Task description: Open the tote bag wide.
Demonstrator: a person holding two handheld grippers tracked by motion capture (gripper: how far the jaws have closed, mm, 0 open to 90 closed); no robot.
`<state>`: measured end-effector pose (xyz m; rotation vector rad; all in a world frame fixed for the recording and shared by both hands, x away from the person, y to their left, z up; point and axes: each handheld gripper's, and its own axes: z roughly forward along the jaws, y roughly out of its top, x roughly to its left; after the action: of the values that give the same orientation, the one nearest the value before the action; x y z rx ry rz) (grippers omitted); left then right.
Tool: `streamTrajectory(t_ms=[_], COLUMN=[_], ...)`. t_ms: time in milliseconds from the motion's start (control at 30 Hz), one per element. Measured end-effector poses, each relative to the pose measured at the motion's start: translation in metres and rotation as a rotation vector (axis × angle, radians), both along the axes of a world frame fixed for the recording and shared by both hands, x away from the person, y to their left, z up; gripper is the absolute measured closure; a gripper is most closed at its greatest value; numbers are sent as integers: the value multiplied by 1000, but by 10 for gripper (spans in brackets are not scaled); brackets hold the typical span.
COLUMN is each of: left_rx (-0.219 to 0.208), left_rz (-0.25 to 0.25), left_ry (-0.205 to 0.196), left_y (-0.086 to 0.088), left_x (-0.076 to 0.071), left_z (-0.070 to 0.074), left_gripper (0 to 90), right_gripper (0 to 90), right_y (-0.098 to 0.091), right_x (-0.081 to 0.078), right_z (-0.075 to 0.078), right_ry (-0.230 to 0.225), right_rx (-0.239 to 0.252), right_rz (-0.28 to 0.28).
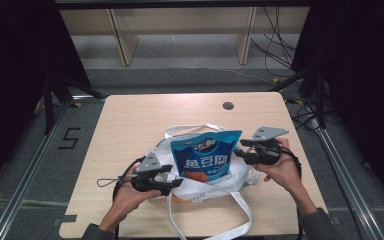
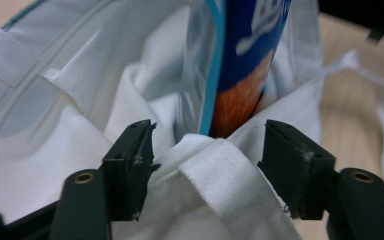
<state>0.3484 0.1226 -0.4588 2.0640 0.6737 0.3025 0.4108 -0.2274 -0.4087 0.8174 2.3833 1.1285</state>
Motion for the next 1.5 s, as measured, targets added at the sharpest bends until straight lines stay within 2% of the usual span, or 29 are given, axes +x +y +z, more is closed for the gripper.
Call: streamTrajectory(t_ms=[33,67,100,167,200,233,267,300,333,433,533,600,633,700,767,800,867,900,967,1000,1033,1100,1133,1167,1233,1333,1400,1467,1500], left_rx=[62,62,104,157,195,195,232,291,299,327,308,299,244,206,70,70,-24,-22,60,60,110,132,132,158,191,185,166,106,100], left_rz=[-24,-24,-27,-51,-89,-89,-112,-138,-140,-152,-139,-131,-112,-100,-58,-58,-4,23,97,97,124,234,234,238,199,201,193,188,178], left_ry=[-71,-71,-114,-165,-186,-186,-183,-159,-143,-129,-125,-113,-114,-100,-64,-64,-31,-39,-149,-149,-182,-200,-200,-168,-150,-132,-124,-119,-104], left_y=[-3,-3,-4,-3,-2,-2,-2,-5,-6,-7,-8,-8,-6,-3,5,5,10,12,19,19,24,27,27,28,28,23,22,22,22], left_x=[-6,-6,-13,-25,-37,-37,-43,-53,-54,-51,-52,-51,-50,-51,-50,-50,-45,-44,-30,-30,-23,-3,-3,15,29,38,48,54,56], left_z=[0,0,1,1,-4,-4,-11,-29,-37,-38,-39,-34,-27,-20,-1,-1,19,26,49,49,54,56,56,52,47,40,34,28,24], left_gripper=[500,534,570,602,676,693,693,700,702,711,709,693,669,624,484,431,392,385,383,382,382,369,360,340,330,346,397,512,650], right_gripper=[764,764,866,873,881,881,881,881,880,880,880,870,817,770,619,619,581,577,566,564,564,551,551,528,524,524,524,514,491], right_y=[12,12,13,11,6,2,2,-3,-5,-9,-6,-4,-4,-6,-13,-13,-18,-21,-28,-28,-28,-24,-24,-21,-18,-16,-8,1,14], right_x=[13,13,24,28,37,42,42,50,54,62,66,67,66,64,52,52,41,31,5,-3,-3,-31,-31,-45,-55,-61,-67,-71,-75], right_z=[-5,-5,-9,-10,-17,-23,-23,-42,-49,-76,-90,-90,-83,-78,-53,-53,-36,-24,-5,-3,-3,-3,-3,-4,-6,-9,-14,-19,-29], right_ry=[-32,-32,-75,-95,-84,-65,-65,-26,-21,83,113,94,96,73,34,34,-10,-17,1,23,23,51,51,57,74,100,102,110,115], right_rx=[-27,-27,-40,-59,-69,-74,-74,-113,-133,-139,-150,-169,-174,-160,-103,-103,-54,0,66,71,71,55,55,50,72,87,58,33,0], right_rz=[-10,-10,-36,-50,-98,-112,-112,-143,-143,-172,-176,-171,-182,-191,-210,-210,-178,-167,-112,-101,-101,-3,-3,35,84,123,155,211,253])
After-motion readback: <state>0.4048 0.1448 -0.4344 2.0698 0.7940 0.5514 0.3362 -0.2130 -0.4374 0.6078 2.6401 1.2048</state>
